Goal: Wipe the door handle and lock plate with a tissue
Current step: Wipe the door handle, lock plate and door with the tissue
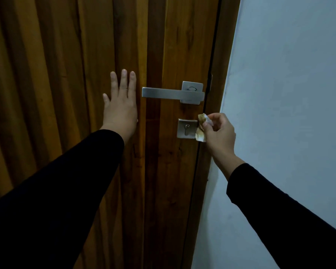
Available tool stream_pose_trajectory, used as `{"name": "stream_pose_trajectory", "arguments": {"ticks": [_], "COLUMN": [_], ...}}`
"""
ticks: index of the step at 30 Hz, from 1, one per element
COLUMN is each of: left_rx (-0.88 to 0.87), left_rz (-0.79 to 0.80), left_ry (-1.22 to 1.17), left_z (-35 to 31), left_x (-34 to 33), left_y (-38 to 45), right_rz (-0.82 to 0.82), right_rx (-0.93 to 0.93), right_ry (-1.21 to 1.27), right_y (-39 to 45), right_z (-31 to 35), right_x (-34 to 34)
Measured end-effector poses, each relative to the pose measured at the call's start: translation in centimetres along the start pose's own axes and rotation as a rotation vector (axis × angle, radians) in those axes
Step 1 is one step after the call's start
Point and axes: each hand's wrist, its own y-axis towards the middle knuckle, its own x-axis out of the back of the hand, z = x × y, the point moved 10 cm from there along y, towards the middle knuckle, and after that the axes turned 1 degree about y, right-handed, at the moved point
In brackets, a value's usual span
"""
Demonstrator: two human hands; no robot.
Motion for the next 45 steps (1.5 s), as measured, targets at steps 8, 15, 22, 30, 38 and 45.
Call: {"name": "stream_pose_trajectory", "arguments": {"ticks": [8, 15, 22, 30, 38, 45], "left_rx": [0.001, 0.002, 0.000, -0.010, -0.028, -0.148], "left_rz": [0.007, 0.006, 0.009, 0.002, 0.025, 0.049], "left_ry": [-0.002, -0.005, -0.011, -0.005, -0.030, 0.020], "left_z": [0.0, -0.1, -0.1, 0.0, 0.1, 1.2], "left_x": [0.0, 0.0, 0.0, 0.2, 0.0, -0.3], "left_y": [0.0, 0.0, 0.0, -0.3, -0.5, -1.8], "right_rz": [-0.136, -0.097, -0.046, -0.066, 0.194, 0.165], "right_rx": [0.029, 0.140, 0.322, 0.326, 0.539, 0.690], "right_ry": [-0.085, -0.167, -0.187, -0.232, -0.519, -0.531], "right_y": [0.2, 0.1, -2.1, -4.5, -8.4, -7.1], "right_z": [0.5, 1.1, 1.0, -2.0, -3.7, -0.6], "right_x": [0.9, 0.1, -0.9, -1.7, -5.0, -3.7]}}
